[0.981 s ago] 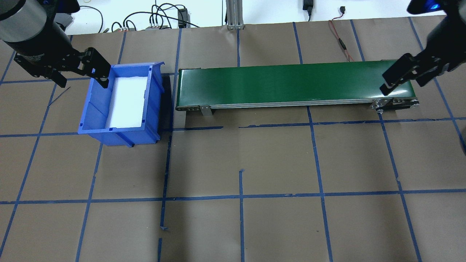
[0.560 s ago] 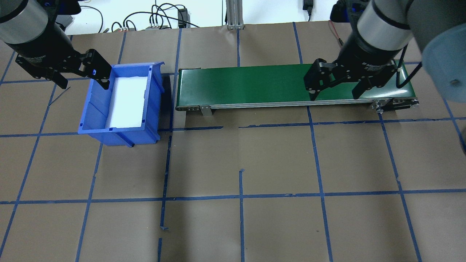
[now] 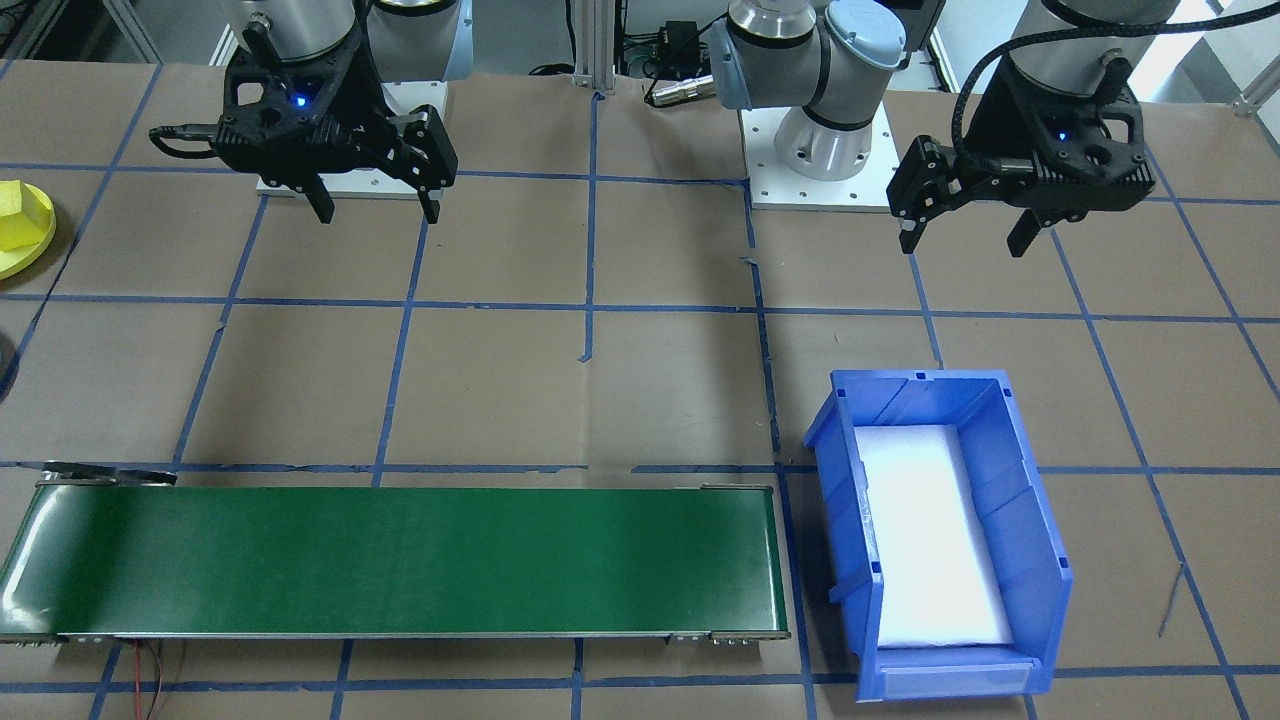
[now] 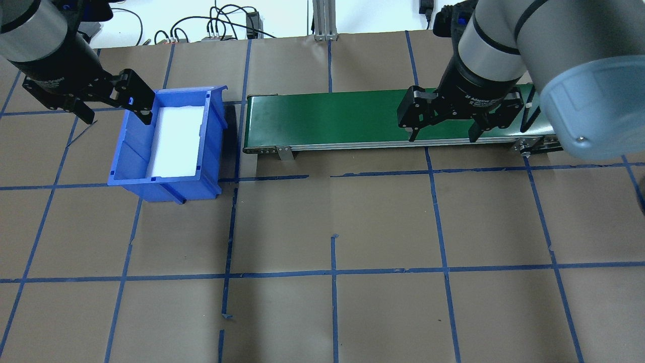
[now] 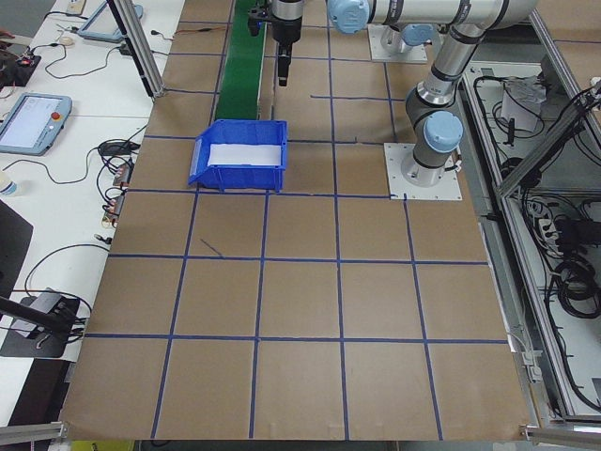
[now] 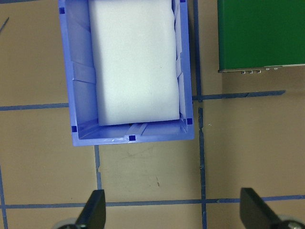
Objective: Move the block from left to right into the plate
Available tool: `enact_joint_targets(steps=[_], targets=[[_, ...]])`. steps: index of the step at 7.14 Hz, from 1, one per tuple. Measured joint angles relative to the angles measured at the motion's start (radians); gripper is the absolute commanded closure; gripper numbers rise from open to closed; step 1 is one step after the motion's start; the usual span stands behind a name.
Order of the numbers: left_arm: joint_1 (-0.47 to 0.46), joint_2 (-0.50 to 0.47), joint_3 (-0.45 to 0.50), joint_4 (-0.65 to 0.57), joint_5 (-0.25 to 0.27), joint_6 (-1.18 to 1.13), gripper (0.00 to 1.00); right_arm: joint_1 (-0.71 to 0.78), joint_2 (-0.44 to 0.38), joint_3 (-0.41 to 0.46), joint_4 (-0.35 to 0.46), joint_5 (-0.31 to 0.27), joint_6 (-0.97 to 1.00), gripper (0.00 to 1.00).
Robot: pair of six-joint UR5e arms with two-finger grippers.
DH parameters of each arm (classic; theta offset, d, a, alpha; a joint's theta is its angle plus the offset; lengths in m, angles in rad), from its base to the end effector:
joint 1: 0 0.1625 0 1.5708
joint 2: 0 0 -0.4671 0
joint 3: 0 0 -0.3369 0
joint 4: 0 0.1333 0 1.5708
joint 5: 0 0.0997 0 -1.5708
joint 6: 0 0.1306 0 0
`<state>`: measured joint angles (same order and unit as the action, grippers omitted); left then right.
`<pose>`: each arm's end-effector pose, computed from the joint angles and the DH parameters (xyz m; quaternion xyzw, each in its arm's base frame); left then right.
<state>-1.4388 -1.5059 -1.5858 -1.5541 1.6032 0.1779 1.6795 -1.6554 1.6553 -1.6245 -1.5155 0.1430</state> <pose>-0.0734 -0.4277 0.5218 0.0224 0.9991 -0.0304 0.0211 0.1835 -0.3864 0.5031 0.0164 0.9991 -0.0232 0.0308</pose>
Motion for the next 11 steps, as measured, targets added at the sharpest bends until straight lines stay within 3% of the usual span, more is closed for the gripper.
enact_joint_targets(steps=[3, 7, 9, 11], targets=[[0.0, 0.002, 0.0, 0.0, -0.002, 0.001, 0.0, -0.005, 0.001, 0.001, -0.002, 0.002, -0.003, 0.0], [0.0, 0.004, 0.0, 0.0, -0.003, 0.002, 0.0, -0.003, 0.03, -0.039, -0.085, 0.011, 0.002, 0.0], [0.0, 0.004, -0.001, 0.0, -0.003, 0.002, 0.0, -0.005, 0.096, -0.148, -0.004, 0.013, 0.001, 0.0], [0.0, 0.004, -0.003, 0.0, -0.004, 0.002, 0.0, -0.006, 0.11, -0.157, 0.013, 0.01, 0.001, 0.0]])
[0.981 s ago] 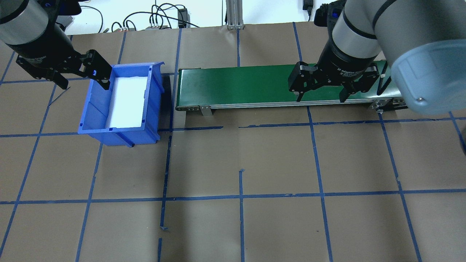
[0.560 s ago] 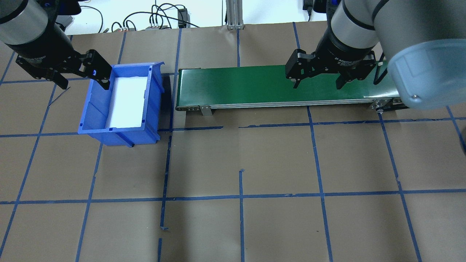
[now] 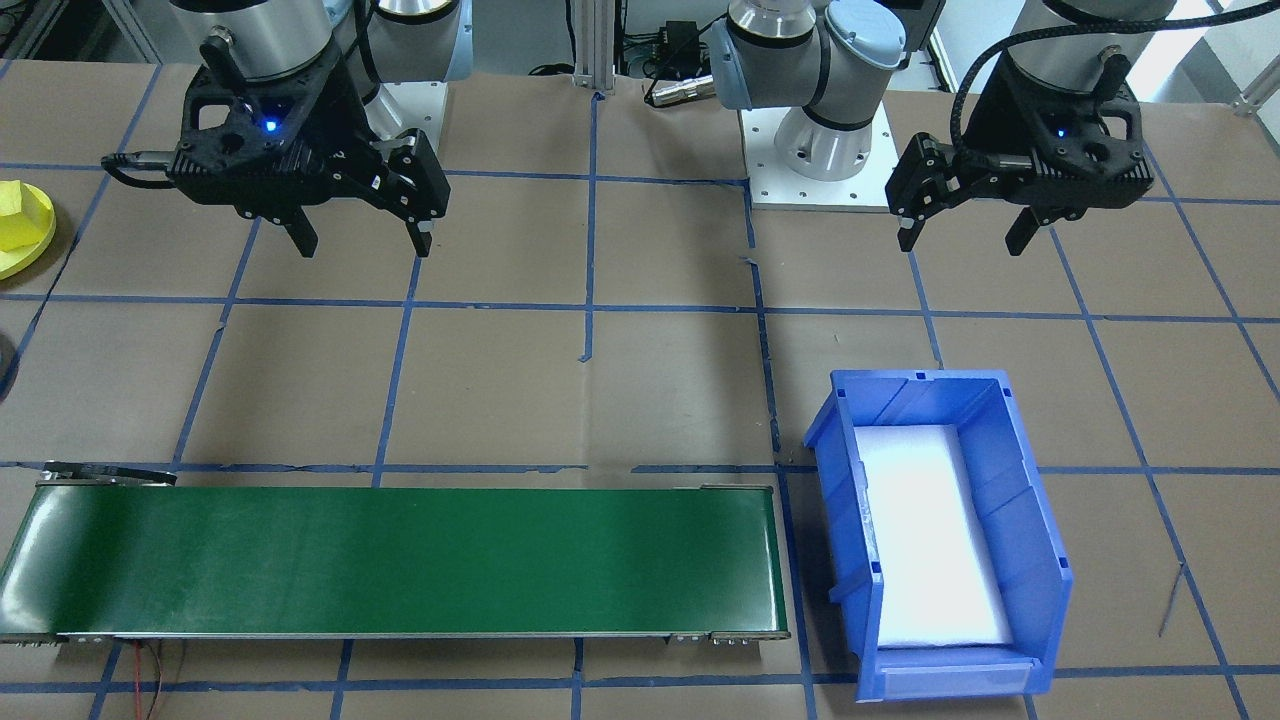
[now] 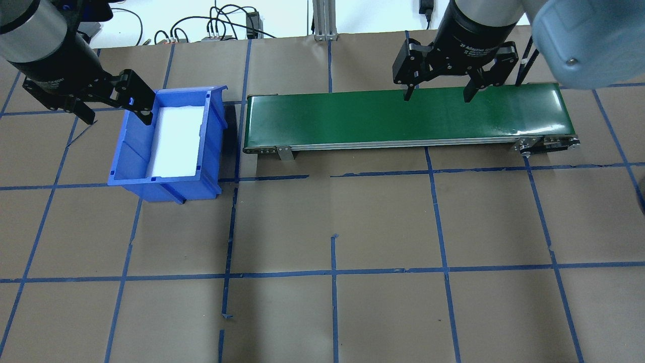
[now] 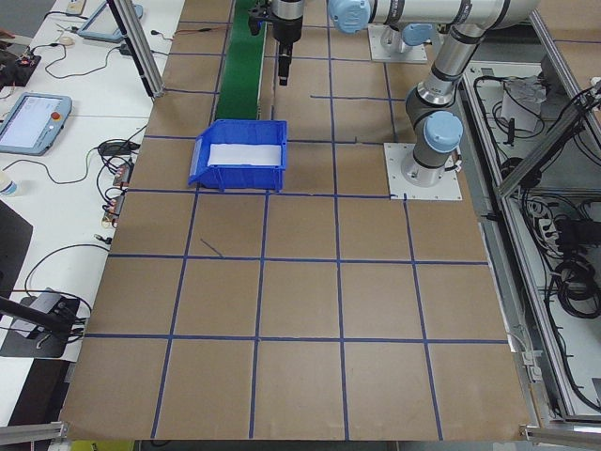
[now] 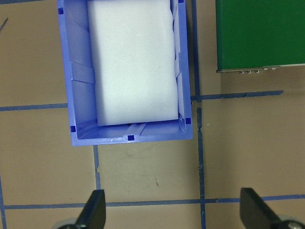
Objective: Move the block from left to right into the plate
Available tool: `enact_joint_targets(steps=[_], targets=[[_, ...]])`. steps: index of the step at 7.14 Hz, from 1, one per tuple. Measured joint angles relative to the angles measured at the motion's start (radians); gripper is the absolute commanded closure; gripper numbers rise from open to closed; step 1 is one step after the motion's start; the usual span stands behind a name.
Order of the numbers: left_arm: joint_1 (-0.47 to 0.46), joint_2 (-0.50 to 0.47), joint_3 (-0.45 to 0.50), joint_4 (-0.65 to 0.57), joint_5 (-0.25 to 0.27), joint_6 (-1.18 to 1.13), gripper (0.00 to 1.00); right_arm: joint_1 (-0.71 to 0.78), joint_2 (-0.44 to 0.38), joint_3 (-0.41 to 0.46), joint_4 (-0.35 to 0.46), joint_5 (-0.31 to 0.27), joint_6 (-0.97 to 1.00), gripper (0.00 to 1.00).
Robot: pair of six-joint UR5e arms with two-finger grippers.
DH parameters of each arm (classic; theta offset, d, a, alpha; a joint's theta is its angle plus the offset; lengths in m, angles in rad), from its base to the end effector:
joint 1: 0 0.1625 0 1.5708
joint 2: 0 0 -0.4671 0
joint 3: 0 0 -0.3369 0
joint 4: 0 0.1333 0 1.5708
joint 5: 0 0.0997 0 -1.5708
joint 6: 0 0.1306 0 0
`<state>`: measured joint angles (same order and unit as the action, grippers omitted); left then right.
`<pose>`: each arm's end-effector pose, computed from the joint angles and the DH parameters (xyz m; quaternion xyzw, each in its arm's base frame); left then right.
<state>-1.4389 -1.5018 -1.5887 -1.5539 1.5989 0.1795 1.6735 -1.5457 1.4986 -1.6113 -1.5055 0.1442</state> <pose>-0.0742 -0.4261 0.5222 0.0233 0.9991 -0.0314 0.0191 0.1881 -0.4420 0.5242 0.0193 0.9983 -0.0394 0.0378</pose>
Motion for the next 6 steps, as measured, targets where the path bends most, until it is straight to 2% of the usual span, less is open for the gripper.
enact_joint_targets(steps=[6], targets=[[0.0, 0.001, 0.001, 0.0, -0.001, 0.0, 0.0, 0.0, -0.031, 0.063, -0.016, -0.005, -0.005, 0.0]])
